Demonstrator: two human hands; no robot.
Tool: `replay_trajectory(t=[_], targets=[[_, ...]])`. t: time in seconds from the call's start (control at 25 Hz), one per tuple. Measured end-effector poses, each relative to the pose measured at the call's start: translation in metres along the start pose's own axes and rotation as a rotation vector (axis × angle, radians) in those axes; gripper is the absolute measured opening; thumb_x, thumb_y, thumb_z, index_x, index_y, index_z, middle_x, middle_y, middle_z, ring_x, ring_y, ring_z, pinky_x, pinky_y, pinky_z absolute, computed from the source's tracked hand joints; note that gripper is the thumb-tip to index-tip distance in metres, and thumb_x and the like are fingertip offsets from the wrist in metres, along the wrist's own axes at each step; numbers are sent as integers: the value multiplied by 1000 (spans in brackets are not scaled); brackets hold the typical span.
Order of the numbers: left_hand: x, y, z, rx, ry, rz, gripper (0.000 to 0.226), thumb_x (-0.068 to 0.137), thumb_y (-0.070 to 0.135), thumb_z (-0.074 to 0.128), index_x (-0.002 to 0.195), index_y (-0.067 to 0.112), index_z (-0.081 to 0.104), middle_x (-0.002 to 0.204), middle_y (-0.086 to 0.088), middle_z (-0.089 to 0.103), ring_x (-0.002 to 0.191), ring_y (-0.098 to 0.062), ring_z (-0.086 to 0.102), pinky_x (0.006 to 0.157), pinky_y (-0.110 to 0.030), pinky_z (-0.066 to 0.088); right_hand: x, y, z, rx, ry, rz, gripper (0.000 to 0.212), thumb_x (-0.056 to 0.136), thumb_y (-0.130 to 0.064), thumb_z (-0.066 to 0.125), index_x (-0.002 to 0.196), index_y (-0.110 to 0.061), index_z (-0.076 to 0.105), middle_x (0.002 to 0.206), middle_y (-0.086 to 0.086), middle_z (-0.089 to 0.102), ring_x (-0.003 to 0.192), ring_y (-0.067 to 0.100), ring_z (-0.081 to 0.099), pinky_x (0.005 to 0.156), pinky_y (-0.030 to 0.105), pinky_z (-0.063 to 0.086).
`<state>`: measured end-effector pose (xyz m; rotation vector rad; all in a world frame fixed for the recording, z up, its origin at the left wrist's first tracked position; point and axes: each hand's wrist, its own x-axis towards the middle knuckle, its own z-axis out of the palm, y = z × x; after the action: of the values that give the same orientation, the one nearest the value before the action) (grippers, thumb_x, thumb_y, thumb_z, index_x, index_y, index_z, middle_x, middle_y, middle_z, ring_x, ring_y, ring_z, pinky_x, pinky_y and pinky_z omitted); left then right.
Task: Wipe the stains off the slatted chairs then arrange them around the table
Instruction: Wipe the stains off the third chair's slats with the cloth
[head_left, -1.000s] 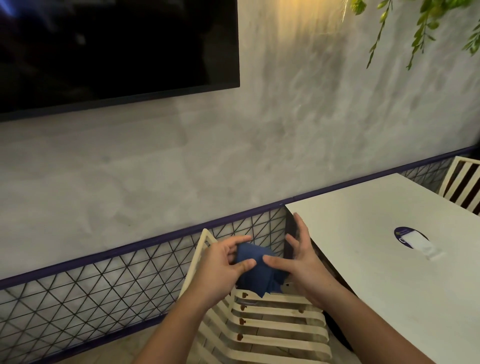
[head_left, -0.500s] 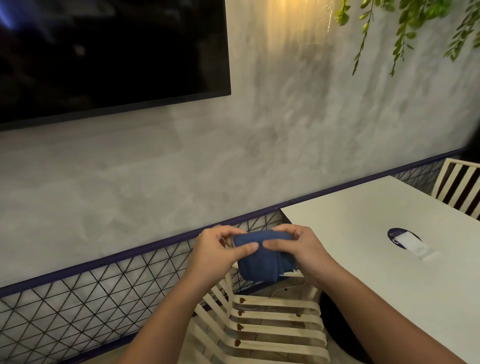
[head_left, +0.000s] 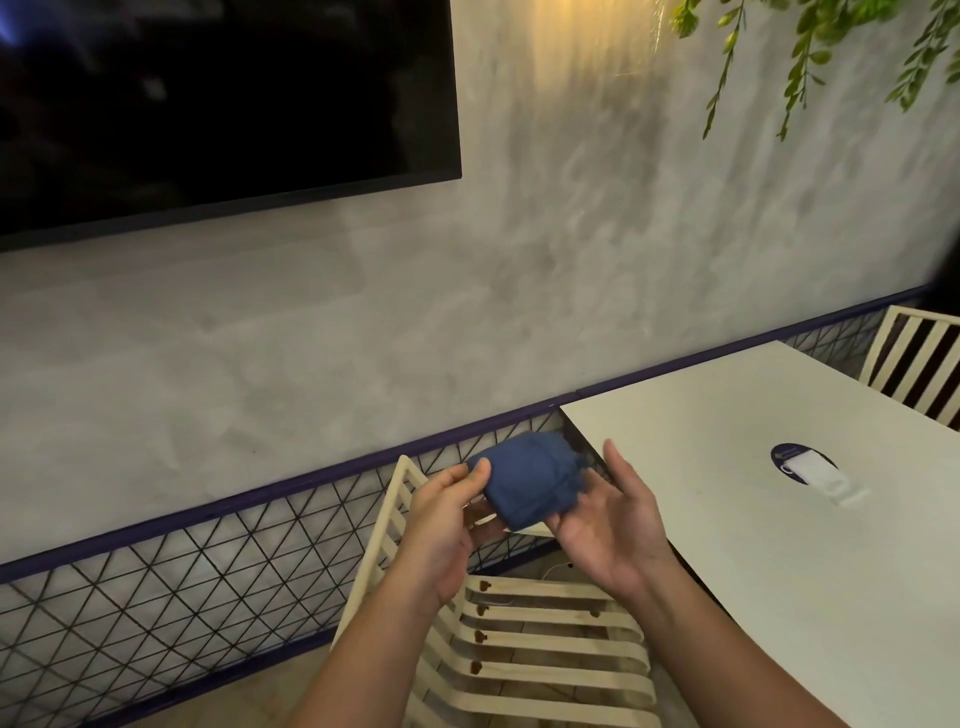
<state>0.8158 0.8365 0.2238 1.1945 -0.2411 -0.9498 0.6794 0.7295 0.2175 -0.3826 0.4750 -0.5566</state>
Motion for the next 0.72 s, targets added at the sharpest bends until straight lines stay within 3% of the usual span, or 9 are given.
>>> replay_trajectory(t=[0.12, 0.28, 0.4, 0.56, 0.72], targets=[[-7, -13, 0, -66, -30, 72, 31, 94, 14, 70, 122, 4, 61, 118, -18, 72, 105, -33, 73, 76, -41, 60, -6, 18, -2, 47, 23, 60, 68, 89, -53, 65, 141, -9, 56, 139, 23, 60, 130, 38, 57, 106, 46, 49], [-18, -42, -9, -22, 13, 80, 28, 92, 8, 71, 119, 5, 63, 113, -21, 71, 101, -34, 73, 75, -42, 60, -7, 31, -1, -75, 81, 193, 49, 88, -19, 74, 129, 5, 62, 126, 29, 66, 119, 41, 63, 104, 47, 49], [-18, -47, -30, 32, 18, 47, 30, 91, 9, 73, 119, 4, 64, 114, -24, 69, 102, -35, 73, 76, -42, 61, -9, 28, 4, -271, 156, 170, 38, 86, -4, 74, 123, 2, 64, 112, 24, 73, 110, 40, 68, 93, 49, 57], [-15, -45, -42, 189, 74, 58, 30, 89, 8, 77, 117, 9, 66, 106, -16, 75, 93, -25, 76, 72, -34, 62, 1, 36, 7, -484, 254, 111, 51, 78, -5, 83, 124, -5, 62, 115, 18, 72, 105, 36, 69, 76, 44, 61], [-13, -35, -46, 175, 91, 87, 20, 91, 18, 77, 107, 9, 72, 96, -10, 78, 89, -24, 77, 75, -36, 63, 13, 44, 22, -458, 258, 147, 44, 78, -10, 82, 117, -4, 63, 112, 21, 71, 103, 37, 68, 88, 47, 58]])
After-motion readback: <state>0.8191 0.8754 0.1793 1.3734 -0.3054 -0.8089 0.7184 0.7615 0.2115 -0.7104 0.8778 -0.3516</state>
